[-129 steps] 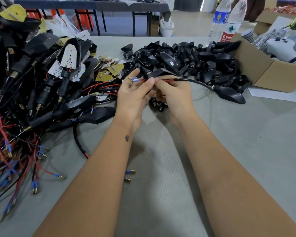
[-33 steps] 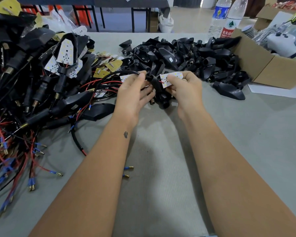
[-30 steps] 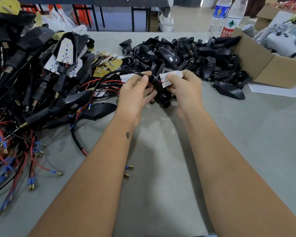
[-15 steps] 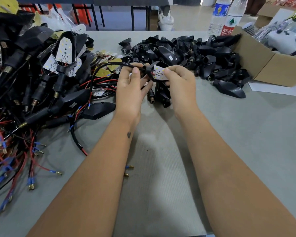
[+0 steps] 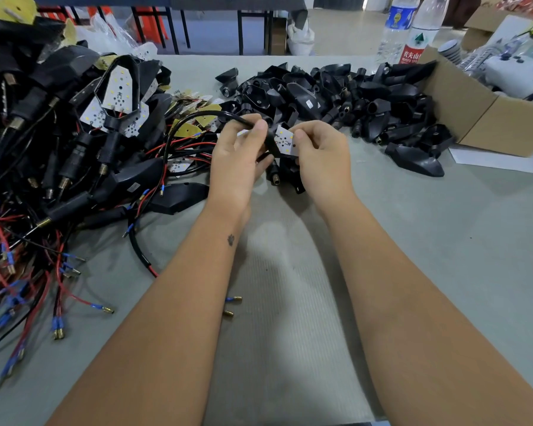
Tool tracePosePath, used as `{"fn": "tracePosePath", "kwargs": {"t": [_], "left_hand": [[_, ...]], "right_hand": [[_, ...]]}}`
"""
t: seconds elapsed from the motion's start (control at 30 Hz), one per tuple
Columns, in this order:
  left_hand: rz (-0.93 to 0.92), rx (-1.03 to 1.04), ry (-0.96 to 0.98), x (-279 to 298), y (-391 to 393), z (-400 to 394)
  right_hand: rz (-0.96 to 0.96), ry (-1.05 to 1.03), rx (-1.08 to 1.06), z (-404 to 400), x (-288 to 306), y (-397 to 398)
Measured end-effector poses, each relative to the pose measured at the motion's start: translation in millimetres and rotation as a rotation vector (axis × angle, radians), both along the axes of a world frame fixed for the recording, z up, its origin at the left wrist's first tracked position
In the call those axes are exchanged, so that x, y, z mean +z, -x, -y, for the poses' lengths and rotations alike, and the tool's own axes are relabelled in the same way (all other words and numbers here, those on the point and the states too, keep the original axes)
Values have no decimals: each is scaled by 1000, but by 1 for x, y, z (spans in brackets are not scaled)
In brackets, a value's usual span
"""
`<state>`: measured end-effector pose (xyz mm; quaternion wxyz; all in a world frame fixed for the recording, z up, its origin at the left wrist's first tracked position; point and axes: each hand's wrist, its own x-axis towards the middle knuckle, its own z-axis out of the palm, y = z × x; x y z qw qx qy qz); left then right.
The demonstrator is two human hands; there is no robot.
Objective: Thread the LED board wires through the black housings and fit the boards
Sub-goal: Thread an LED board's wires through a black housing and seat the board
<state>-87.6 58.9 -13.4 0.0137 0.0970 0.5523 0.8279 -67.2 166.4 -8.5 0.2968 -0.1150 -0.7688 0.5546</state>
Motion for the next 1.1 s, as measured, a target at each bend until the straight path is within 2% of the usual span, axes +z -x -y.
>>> {"fn": "tracePosePath", "kwargs": {"t": [0.2,0.67,0.93,1.1], "left_hand": [[-24,52,-21,-2,1,0],[-47,70,-130,-4,0,-5],[-118,52,-59,-3,-5,-11],[-152,82,38,-4,-5,-6]], "right_hand": [[-29,-19,52,2,0,0],[-49,-21,21,6,2,-2],[-64,-4,-111,3,7,-3],[-12,0,-71,5,7,-4]]}}
